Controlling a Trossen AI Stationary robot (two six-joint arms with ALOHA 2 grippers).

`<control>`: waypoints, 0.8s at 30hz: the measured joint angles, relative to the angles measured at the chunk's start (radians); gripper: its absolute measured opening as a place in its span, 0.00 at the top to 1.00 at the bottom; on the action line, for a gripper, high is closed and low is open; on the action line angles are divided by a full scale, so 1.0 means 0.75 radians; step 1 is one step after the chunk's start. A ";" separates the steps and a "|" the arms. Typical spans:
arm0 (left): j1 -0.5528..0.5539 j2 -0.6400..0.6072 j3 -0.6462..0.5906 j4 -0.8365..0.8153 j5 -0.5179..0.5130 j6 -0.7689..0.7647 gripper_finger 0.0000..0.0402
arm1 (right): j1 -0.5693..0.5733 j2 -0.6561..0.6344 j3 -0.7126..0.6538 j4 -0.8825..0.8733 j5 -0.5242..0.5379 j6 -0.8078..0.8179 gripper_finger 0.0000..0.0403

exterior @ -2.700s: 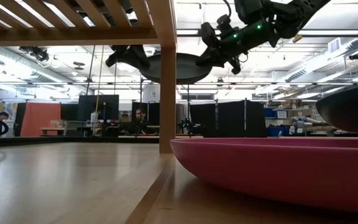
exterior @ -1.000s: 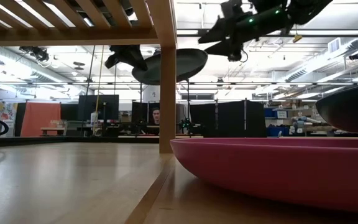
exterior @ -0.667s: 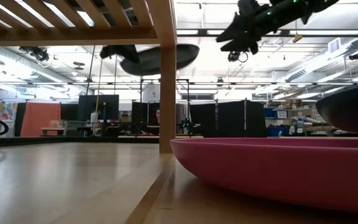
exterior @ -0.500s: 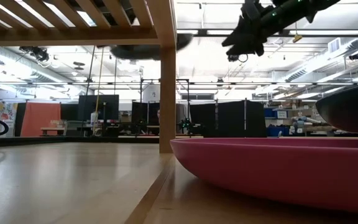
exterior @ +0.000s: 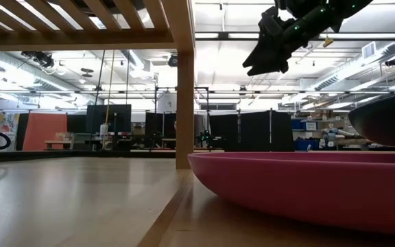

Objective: Place and stack plates onto a shelf
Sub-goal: Stack the top dark green plate on top of the dark green plate on the shelf

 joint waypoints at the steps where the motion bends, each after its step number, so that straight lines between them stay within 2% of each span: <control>1: -0.033 -0.016 -0.008 0.017 0.023 -0.004 0.94 | 0.000 0.008 0.000 -0.002 -0.001 0.001 0.39; 5: -0.172 -0.073 -0.010 0.006 0.175 0.016 0.94 | 0.002 0.032 0.000 -0.002 -0.005 0.048 0.38; 8: -0.306 -0.097 -0.010 0.005 0.165 -0.022 0.94 | 0.003 0.042 0.000 -0.003 -0.015 0.076 0.38; 14: -0.585 -0.155 -0.011 0.004 0.072 -0.241 0.94 | 0.042 0.046 0.000 0.002 -0.069 0.076 0.38; 24: -1.055 -0.188 -0.024 0.004 -0.140 -0.624 0.94 | 0.196 0.046 0.000 0.009 -0.069 0.075 0.38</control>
